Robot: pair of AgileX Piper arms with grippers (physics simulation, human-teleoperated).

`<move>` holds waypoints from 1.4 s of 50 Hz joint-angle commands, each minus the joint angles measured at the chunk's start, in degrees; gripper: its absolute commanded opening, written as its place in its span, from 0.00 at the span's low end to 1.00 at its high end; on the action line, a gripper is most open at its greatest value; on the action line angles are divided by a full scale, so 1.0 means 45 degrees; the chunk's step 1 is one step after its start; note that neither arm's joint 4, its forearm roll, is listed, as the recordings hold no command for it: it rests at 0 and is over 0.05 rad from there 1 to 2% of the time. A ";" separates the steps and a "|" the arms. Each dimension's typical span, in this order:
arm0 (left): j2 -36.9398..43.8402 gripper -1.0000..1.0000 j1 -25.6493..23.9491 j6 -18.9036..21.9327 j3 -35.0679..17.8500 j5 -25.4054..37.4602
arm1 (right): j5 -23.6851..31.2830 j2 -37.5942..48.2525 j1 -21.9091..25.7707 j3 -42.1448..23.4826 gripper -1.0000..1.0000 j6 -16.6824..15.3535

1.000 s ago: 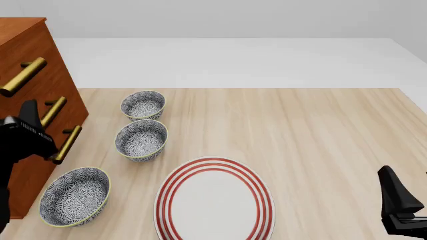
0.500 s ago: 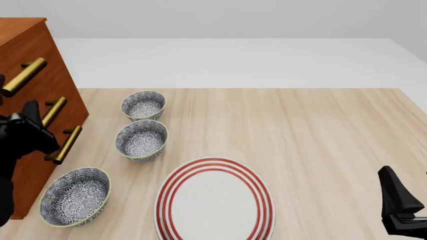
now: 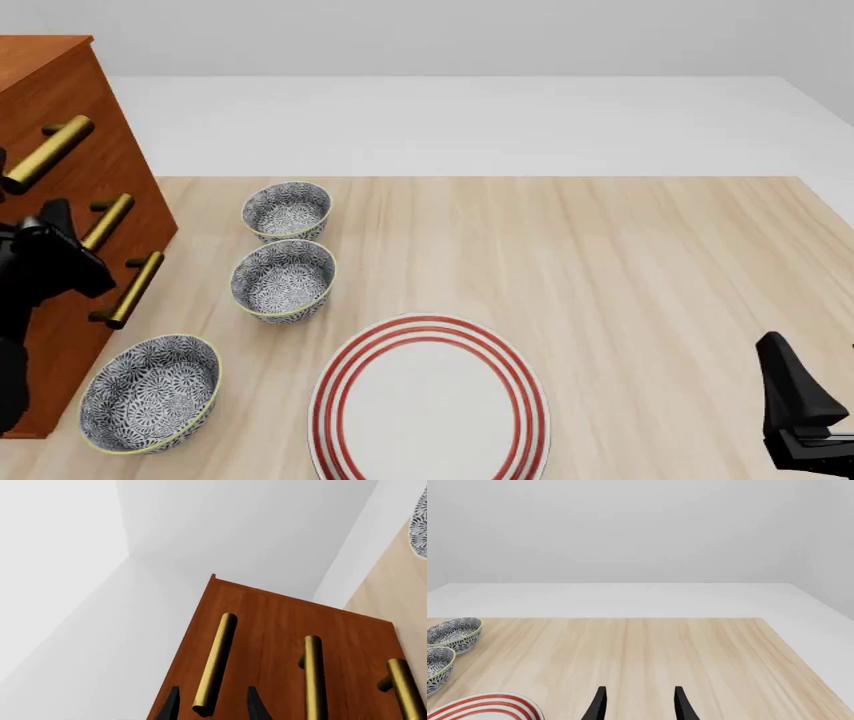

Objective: Open the top drawer of the cabinet.

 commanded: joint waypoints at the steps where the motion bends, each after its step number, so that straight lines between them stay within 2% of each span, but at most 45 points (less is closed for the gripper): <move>1: 0.0256 1.00 0.0132 0.0055 -0.0211 -0.0001 | 0.0000 0.0000 0.0000 0.0000 1.00 0.0000; 2: 0.0101 1.00 0.0129 0.0050 -0.0223 -0.0002 | 0.0000 0.0000 0.0000 0.0000 1.00 0.0000; 3: -0.0257 0.00 0.0069 0.0198 -0.0239 -0.0004 | 0.0000 -0.0001 0.0001 0.0000 1.00 0.0001; 14: -0.0249 0.00 -0.0055 0.0383 -0.0086 -0.0004 | 0.0000 0.0002 0.0000 0.0000 1.00 0.0000; 18: -0.0329 0.00 -0.0110 0.0774 -0.0062 -0.0004 | 0.0000 0.0002 0.0000 0.0000 1.00 0.0003; 70: -0.1057 0.00 -0.1348 0.1121 0.0840 0.0002 | 0.0000 0.0000 0.0000 0.0000 1.00 0.0001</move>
